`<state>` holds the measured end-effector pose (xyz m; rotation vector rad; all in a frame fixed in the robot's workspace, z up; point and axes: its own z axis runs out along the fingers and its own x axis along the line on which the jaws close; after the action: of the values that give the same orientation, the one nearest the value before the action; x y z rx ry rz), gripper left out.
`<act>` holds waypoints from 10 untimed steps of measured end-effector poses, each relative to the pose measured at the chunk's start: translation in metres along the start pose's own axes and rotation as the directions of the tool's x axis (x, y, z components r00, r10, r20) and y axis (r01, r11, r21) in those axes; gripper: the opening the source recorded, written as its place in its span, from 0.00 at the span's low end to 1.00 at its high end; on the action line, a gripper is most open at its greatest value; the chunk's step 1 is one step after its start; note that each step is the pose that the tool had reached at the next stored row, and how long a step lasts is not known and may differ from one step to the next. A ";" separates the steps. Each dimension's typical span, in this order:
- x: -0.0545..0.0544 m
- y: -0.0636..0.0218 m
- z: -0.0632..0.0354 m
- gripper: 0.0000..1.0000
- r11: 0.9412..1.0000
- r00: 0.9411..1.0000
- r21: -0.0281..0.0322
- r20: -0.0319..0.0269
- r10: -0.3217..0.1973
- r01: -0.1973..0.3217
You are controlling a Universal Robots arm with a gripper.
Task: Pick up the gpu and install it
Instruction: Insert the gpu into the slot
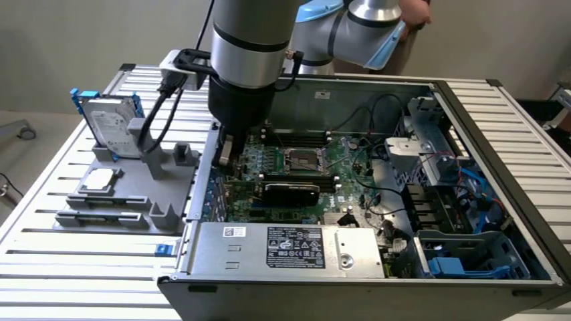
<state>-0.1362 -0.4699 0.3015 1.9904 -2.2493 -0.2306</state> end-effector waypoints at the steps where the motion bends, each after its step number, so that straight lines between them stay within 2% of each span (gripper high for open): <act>1: 0.000 -0.0001 0.0004 0.11 1.000 1.000 0.000 0.000 0.000 0.000; 10: -0.003 -0.0001 0.0025 0.11 1.000 1.000 0.000 0.005 0.008 -0.008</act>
<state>-0.1362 -0.4666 0.2990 1.9819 -2.2600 -0.2352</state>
